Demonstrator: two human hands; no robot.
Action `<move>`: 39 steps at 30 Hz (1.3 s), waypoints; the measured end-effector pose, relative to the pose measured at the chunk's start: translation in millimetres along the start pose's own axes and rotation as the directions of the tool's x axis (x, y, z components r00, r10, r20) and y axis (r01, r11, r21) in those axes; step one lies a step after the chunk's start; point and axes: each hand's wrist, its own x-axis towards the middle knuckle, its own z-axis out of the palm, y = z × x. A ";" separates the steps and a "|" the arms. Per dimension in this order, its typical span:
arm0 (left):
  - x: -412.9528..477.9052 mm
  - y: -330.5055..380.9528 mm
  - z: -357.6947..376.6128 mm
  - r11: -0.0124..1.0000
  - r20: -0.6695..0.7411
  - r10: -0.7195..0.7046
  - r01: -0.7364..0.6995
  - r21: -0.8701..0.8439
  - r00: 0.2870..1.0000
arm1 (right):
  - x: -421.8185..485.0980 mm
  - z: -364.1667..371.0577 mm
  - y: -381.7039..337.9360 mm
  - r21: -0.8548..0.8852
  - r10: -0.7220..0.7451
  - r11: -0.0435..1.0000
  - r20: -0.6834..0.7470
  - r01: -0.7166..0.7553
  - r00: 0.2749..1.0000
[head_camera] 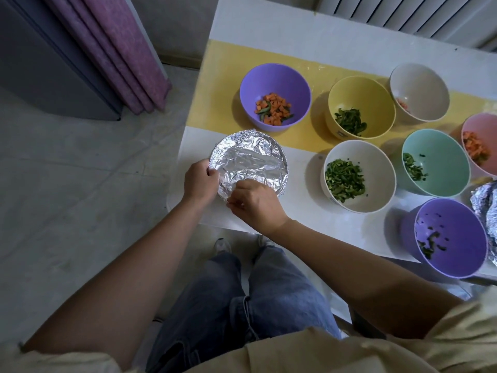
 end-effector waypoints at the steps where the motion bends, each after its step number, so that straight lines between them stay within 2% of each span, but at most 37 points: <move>1: -0.3 -0.1 0.6 1.000 0.001 -0.003 0.003 -0.001 1.000 | -0.7 0.1 -0.1 0.000 0.000 1.000 0.000 0.000 1.000; 4: -0.5 2.9 1.5 0.998 0.031 -0.032 0.034 -0.051 0.999 | 0.2 0.3 -1.5 0.005 0.018 1.000 -0.022 -0.018 1.000; 8: -2.6 -7.2 11.3 0.984 0.036 -0.177 0.178 -0.018 0.983 | 3.2 4.1 -1.5 -0.004 0.047 0.999 -0.044 -0.047 0.998; 16: -2.7 -13.1 13.6 0.958 0.084 -0.263 0.270 -0.093 0.961 | 7.2 3.9 -3.0 0.007 0.028 1.000 -0.073 -0.028 0.997; 20: -0.8 -21.2 14.1 0.970 0.116 -0.240 0.242 -0.008 0.964 | 7.4 2.7 -3.8 0.018 0.021 1.000 -0.054 -0.020 0.998; 25: 5.1 -7.3 -1.3 0.981 0.048 -0.163 0.157 0.116 0.985 | 4.0 -12.4 5.1 -0.043 -0.026 0.999 0.002 0.026 1.000; 27: 3.6 -3.2 -4.0 0.987 0.001 -0.134 0.134 0.092 0.991 | 0.1 -14.2 6.4 -0.077 -0.052 0.996 0.013 0.053 0.999; 30: -6.8 0.9 -2.1 0.987 -0.052 -0.141 0.144 0.065 0.989 | 0.7 -9.6 6.4 -0.105 -0.079 0.991 0.005 0.079 0.997; 34: -30.8 0.8 7.7 0.966 -0.091 -0.180 0.194 0.173 0.979 | 7.4 -2.2 1.3 -0.102 -0.082 0.992 -0.029 0.078 0.996; 39: -31.3 0.3 20.1 0.958 -0.043 -0.233 0.237 0.161 0.972 | 11.5 1.3 -3.5 -0.077 -0.061 0.995 -0.054 0.057 0.997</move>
